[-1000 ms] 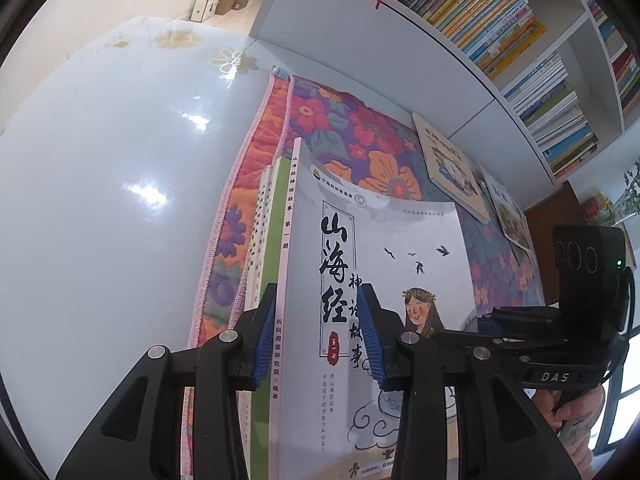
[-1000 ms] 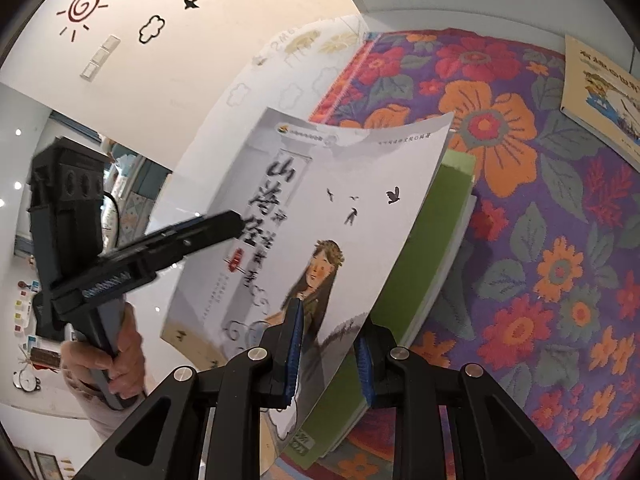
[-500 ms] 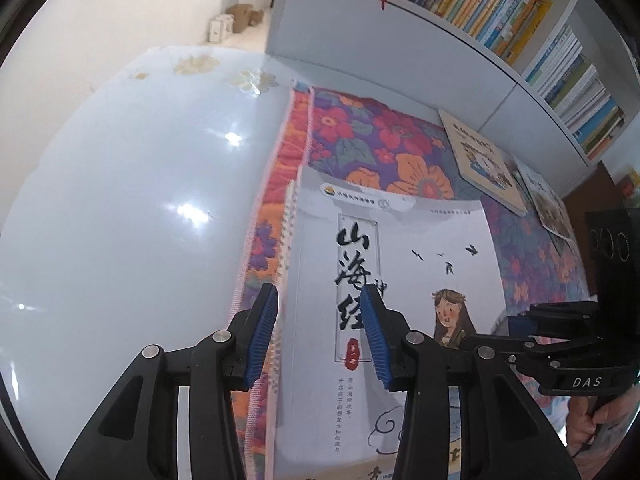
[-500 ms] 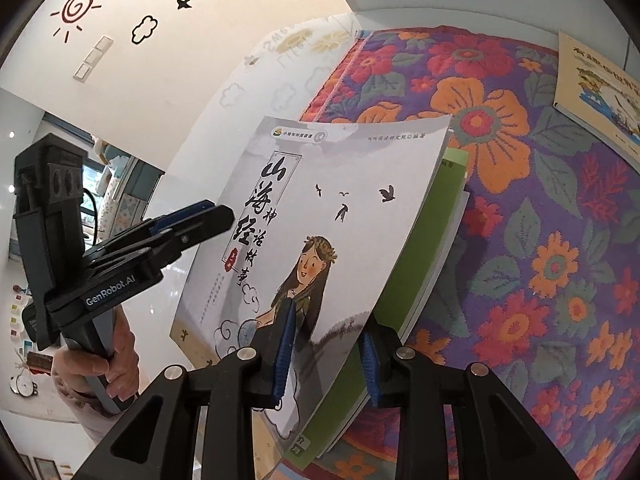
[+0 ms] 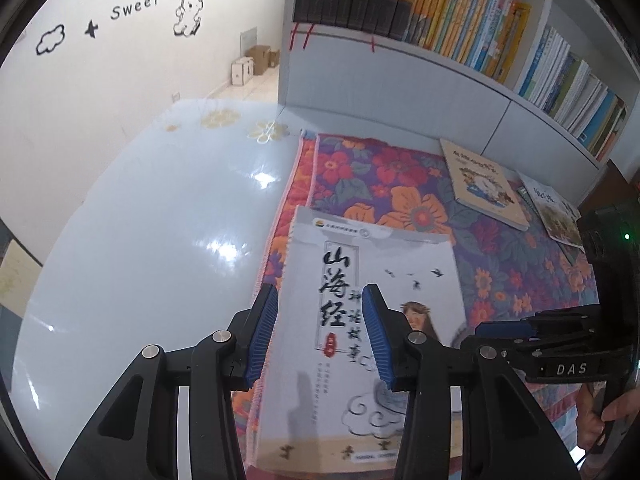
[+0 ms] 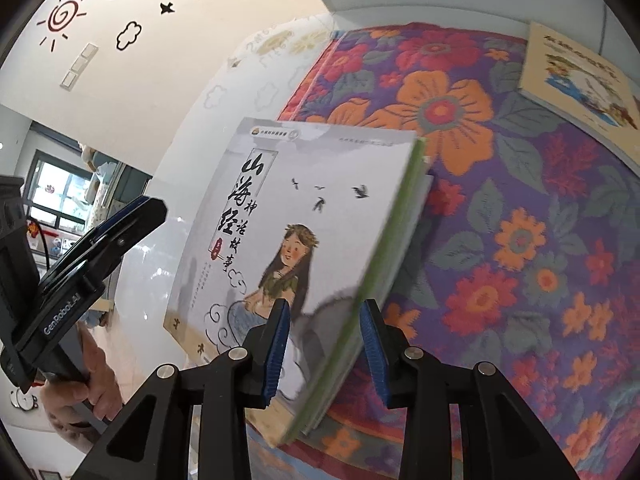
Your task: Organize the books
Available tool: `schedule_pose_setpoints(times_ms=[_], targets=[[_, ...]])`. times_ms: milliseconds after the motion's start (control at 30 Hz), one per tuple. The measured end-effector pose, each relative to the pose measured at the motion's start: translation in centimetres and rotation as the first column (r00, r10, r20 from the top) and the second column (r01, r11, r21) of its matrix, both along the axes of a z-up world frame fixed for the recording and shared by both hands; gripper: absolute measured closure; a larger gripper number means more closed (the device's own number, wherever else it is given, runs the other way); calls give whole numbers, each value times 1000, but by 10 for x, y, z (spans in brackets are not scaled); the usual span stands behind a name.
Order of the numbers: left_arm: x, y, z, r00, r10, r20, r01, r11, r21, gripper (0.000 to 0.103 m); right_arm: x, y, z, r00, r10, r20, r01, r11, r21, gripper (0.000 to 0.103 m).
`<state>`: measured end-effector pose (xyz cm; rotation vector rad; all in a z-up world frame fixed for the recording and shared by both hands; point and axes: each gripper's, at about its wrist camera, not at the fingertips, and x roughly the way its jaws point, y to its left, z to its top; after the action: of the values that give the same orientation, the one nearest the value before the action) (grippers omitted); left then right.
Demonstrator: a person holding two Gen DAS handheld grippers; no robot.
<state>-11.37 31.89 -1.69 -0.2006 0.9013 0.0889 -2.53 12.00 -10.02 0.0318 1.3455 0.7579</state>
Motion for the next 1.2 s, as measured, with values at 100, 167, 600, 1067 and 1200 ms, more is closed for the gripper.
schedule_pose_setpoints(times_ms=[100, 167, 600, 1067, 1200], targets=[[-5, -14, 8, 1000, -9, 16, 9, 1000, 3, 61, -3, -15, 7, 1000, -21, 16, 21, 1000, 7, 68], [-8, -27, 13, 999, -26, 27, 26, 1000, 7, 60, -6, -26, 12, 999, -30, 34, 30, 1000, 2, 68], [-13, -129, 37, 986, -128, 108, 125, 991, 41, 53, -22, -117, 38, 990, -114, 83, 111, 993, 32, 68], [54, -272, -47, 984, -177, -30, 175, 983, -63, 27, -8, -269, 3, 888, -287, 359, 341, 935, -97, 17], [82, -295, -73, 986, -154, -63, 153, 988, -22, 27, 10, -296, -10, 863, -288, 416, 348, 934, -75, 17]])
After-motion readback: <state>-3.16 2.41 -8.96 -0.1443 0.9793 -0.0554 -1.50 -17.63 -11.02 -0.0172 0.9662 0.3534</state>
